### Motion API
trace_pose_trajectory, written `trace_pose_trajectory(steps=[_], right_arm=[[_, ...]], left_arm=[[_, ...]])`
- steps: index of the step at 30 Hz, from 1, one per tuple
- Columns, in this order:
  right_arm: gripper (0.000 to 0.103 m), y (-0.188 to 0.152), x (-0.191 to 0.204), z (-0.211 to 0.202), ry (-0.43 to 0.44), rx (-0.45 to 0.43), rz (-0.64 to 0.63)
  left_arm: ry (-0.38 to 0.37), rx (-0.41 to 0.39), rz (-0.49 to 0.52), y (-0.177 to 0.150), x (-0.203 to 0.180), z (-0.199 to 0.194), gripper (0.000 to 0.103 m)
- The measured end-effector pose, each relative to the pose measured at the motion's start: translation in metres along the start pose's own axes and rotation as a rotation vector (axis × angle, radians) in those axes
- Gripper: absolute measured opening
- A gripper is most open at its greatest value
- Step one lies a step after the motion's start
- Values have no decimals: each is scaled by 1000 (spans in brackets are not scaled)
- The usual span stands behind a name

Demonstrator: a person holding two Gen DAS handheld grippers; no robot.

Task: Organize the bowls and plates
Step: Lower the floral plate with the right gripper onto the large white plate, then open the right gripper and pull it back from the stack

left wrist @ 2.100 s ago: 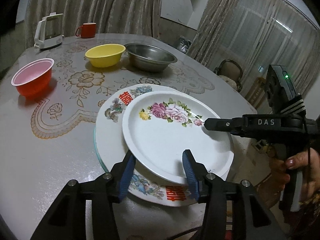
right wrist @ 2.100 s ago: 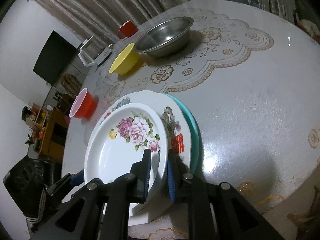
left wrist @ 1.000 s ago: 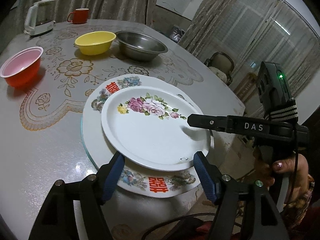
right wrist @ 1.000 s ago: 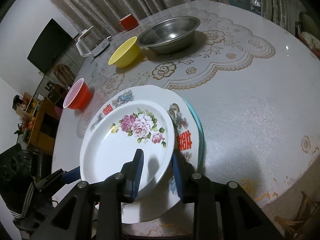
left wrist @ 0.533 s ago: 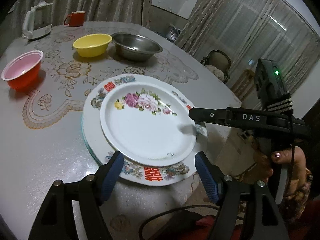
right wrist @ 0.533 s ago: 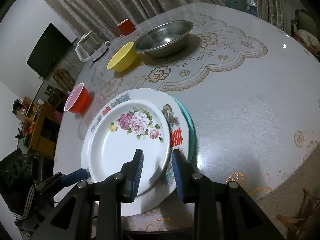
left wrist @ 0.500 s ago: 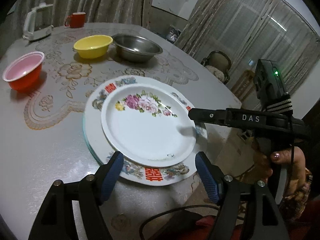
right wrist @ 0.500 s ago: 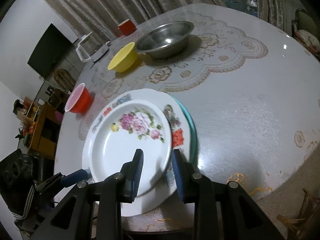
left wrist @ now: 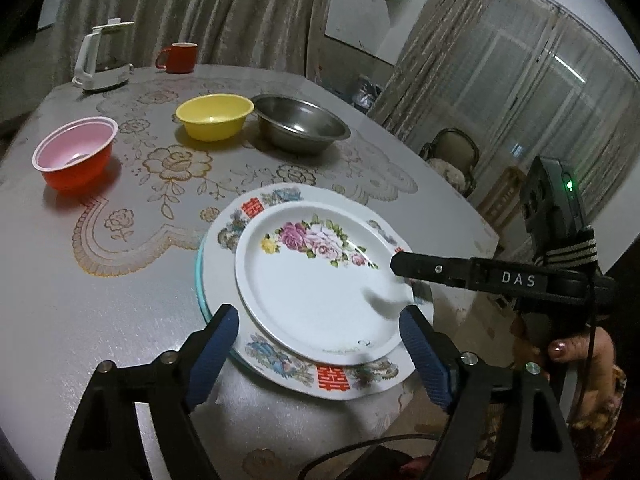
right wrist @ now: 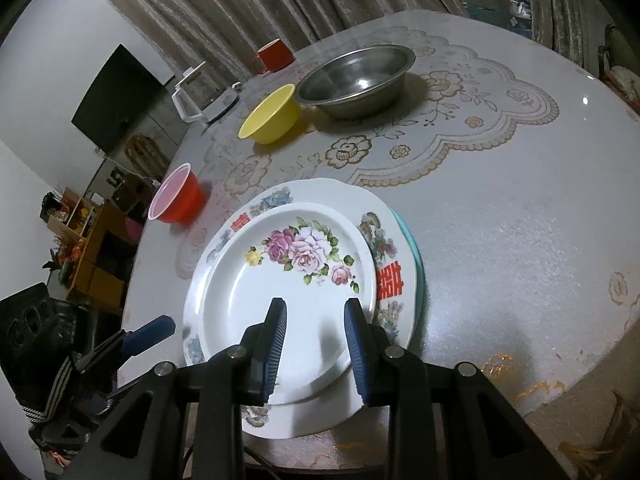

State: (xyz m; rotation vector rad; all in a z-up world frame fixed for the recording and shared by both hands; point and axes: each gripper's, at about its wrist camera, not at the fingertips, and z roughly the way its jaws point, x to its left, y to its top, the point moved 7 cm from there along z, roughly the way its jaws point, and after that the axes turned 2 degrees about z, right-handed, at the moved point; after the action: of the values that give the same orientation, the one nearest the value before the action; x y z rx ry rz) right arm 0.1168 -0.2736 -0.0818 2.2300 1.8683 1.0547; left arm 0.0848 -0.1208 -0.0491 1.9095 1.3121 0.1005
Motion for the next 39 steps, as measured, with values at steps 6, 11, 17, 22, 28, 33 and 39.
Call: trace_pose_trajectory(steps=[6, 11, 17, 22, 28, 33, 39], right_arm=[[33, 1, 1, 2, 12, -7, -5], [34, 5, 5, -1, 21, -45, -34], [40, 20, 2, -12, 12, -142, -50], [42, 29, -17, -5, -72, -121, -42], [42, 41, -41, -1, -90, -123, 8], [42, 54, -50, 2, -98, -129, 17], [42, 61, -55, 6, -84, -126, 31]], left_arm=[[15, -15, -40, 3, 8, -2, 87], [45, -46, -59, 8, 13, -6, 89], [87, -57, -70, 13, 21, -5, 93], [95, -38, -97, 15, 26, 2, 93], [111, -22, -105, 27, 29, 11, 95], [139, -22, -99, 42, 31, 17, 95], [163, -22, -118, 51, 37, 21, 96]])
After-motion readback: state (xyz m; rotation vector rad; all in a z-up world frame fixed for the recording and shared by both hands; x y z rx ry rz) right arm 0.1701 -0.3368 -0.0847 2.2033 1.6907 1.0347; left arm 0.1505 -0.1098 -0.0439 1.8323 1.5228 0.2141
